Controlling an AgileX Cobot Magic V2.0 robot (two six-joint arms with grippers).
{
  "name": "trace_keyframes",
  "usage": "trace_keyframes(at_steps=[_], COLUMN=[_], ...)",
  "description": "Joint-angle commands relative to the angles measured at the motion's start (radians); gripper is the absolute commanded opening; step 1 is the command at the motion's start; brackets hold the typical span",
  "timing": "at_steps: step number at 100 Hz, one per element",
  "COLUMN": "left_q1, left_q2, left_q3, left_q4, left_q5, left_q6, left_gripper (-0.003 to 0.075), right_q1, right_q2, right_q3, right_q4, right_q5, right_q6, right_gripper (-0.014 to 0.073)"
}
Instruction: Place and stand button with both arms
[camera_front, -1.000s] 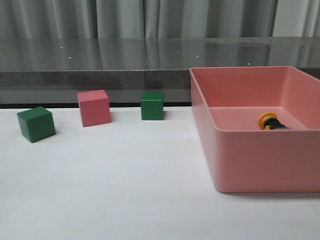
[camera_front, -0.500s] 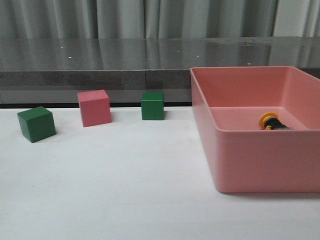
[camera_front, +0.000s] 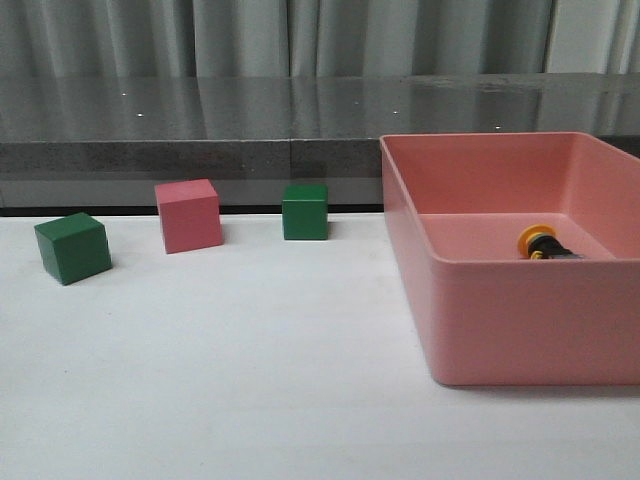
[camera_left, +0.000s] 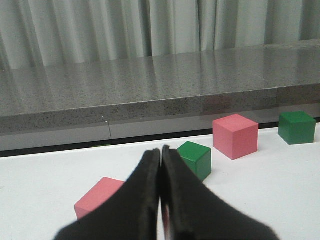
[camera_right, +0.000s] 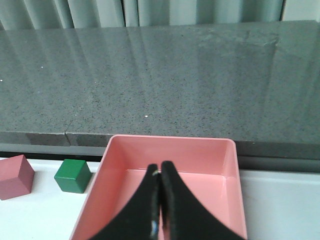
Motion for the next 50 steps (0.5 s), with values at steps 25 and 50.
trace_keyframes(at_steps=[25,50], left_q1=[0.001,0.001], left_q2=[-0.030,-0.030], left_q3=[0.046,0.046], left_q4=[-0.001,-0.001], left_q5=[-0.082,-0.082], left_q6=[-0.012,-0.012], left_gripper=[-0.0020,-0.0020], right_q1=[0.011,0.011], right_q2=[0.348,0.505], right_q3=[-0.226,-0.256], right_q4=[0.019,0.019], right_q5=[0.030,0.112], right_q6=[-0.011,-0.061], right_gripper=[0.0032,0.0622])
